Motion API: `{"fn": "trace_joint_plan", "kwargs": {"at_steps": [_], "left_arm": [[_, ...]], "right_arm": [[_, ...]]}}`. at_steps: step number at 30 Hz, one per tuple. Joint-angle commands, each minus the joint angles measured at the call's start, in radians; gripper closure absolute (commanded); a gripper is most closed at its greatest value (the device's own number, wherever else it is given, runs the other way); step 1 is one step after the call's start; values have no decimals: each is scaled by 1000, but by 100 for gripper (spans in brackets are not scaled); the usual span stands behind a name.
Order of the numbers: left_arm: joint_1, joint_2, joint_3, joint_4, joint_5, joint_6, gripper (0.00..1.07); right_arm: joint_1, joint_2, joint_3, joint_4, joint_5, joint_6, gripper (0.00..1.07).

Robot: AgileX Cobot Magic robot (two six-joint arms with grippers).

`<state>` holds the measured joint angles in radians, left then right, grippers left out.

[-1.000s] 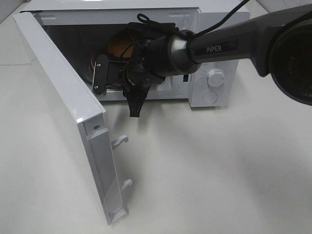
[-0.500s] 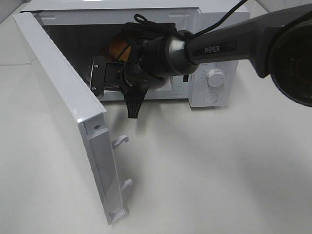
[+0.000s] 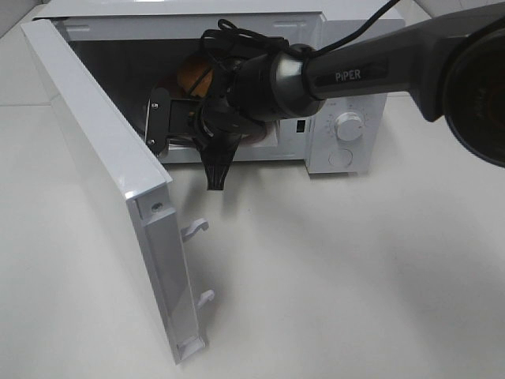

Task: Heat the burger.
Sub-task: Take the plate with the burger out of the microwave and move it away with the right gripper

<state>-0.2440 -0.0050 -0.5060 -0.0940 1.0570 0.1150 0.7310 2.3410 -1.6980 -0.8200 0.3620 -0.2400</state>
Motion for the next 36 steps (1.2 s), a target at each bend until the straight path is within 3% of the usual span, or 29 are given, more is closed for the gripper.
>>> {"fn": "trace_joint_plan", "kwargs": {"at_steps": [1, 11, 18, 28, 36], "left_arm": [[4, -20, 1, -3, -15, -4, 106], [4, -20, 1, -3, -15, -4, 106], [4, -20, 1, -3, -15, -4, 106], [4, -20, 1, -3, -15, -4, 106], [4, -20, 1, -3, -15, -4, 106]], "right_arm": [[-9, -23, 7, 43, 36, -5, 107], [-8, -98, 7, 233, 68, -285, 107], [-8, -143, 32, 260, 63, -367, 107], [-8, -269, 273, 260, -33, -527, 107], [-8, -332, 368, 260, -71, -579, 107]]}}
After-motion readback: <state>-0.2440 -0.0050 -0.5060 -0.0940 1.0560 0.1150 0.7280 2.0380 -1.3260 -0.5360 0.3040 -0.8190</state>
